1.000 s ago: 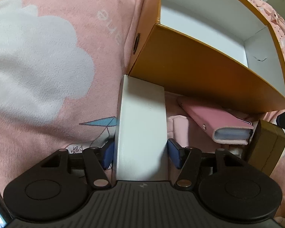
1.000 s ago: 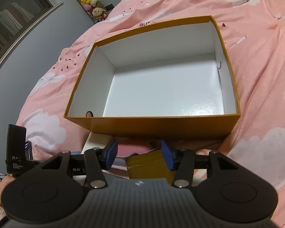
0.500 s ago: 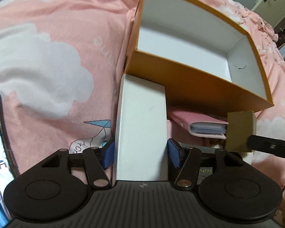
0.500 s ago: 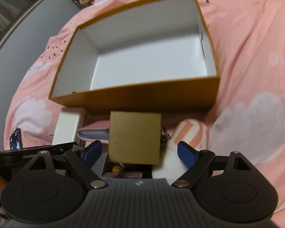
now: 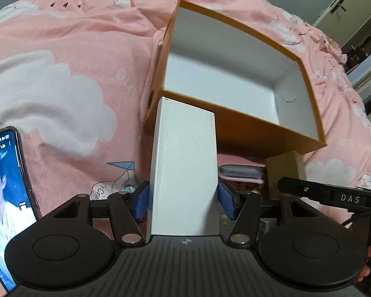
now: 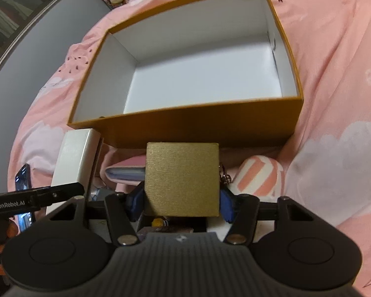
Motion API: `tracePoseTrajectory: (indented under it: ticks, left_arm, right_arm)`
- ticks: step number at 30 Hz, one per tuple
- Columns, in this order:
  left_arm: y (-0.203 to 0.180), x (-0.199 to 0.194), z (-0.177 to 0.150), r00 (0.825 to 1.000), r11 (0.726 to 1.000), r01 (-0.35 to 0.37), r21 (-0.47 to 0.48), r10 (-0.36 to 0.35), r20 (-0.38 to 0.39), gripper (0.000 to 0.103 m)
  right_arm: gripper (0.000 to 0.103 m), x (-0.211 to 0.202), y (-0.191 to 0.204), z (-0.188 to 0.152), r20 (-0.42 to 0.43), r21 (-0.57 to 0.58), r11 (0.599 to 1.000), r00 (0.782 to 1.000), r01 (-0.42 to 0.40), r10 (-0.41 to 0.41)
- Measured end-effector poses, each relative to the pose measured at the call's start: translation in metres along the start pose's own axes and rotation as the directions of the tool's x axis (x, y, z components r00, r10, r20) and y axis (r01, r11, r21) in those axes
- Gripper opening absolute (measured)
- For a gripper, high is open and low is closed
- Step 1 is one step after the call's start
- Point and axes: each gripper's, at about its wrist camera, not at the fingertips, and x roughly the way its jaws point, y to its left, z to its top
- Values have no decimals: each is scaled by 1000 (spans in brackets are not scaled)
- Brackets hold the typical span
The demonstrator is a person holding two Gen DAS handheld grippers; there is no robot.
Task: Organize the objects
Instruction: 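Lift the white box with the left tool while the right tool grasps the gold box, then lower the white box into the orange box and open the left tool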
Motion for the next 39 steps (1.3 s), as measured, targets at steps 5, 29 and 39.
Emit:
tracePoseTrajectory:
  ticks: [5, 29, 39]
  left_arm:
    - [-8, -12, 6, 999, 999, 37, 17, -37, 19, 67]
    - [-71, 86, 140, 999, 989, 7, 150, -13, 38, 67]
    - [-67, 141, 129, 990, 979, -99, 178, 114, -80, 67]
  right_arm:
    - [60, -17, 5, 6, 33, -22, 999, 998, -46, 46]
    - [60, -26, 0, 124, 199, -68, 997, 978, -43, 55]
    - [60, 47, -23, 139, 55, -11, 999, 997, -49, 49]
